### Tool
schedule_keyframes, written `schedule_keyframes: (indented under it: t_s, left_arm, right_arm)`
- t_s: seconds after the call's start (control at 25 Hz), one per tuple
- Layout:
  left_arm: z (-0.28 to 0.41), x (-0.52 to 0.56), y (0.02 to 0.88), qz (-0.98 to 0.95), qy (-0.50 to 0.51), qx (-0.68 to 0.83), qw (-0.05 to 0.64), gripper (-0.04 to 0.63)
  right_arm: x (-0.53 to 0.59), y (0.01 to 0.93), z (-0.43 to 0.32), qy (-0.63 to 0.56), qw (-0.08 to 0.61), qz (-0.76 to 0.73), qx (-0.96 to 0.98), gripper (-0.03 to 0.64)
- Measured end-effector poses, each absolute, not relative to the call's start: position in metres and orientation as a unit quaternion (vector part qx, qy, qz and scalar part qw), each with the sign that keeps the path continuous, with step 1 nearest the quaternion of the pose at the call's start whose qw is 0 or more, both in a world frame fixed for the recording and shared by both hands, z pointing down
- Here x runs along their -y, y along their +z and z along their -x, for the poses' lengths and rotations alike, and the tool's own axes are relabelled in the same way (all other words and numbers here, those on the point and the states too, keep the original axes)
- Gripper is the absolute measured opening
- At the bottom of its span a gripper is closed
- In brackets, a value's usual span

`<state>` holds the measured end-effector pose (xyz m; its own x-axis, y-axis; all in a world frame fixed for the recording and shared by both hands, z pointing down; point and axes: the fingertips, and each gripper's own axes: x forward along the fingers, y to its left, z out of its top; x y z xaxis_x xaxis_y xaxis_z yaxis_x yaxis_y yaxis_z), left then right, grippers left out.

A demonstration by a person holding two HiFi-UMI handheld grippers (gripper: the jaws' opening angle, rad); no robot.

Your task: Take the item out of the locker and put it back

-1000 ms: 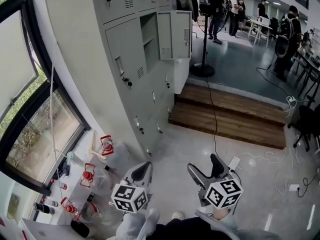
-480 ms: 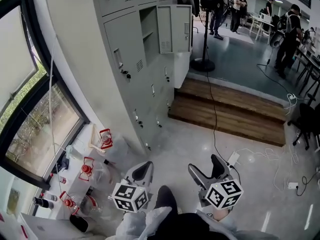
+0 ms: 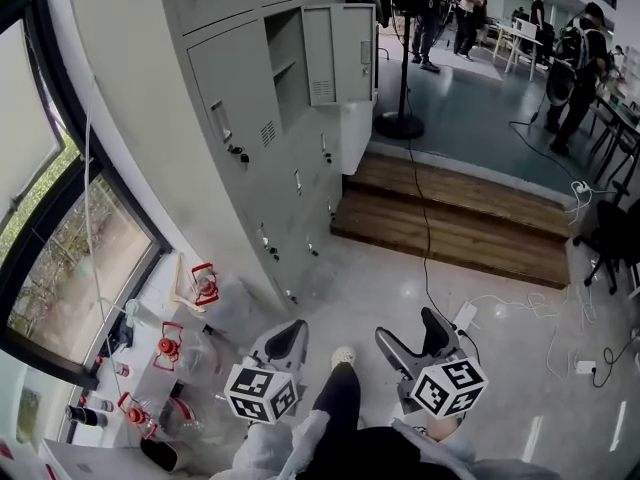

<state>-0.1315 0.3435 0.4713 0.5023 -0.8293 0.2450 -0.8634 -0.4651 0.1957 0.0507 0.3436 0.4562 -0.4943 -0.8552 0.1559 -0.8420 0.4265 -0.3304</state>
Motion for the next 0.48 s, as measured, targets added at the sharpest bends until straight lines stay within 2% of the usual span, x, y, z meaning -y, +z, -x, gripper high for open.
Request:
schedule_keyframes:
  t_s: [0.48]
  left_arm:
    - [0.125,-0.221,0.456,-0.859,0.054,0.488,0.141,0.014]
  right_arm:
    - [-0.225,0.442,-0.055,-0.182,0.016,0.504,-0.844,0.448]
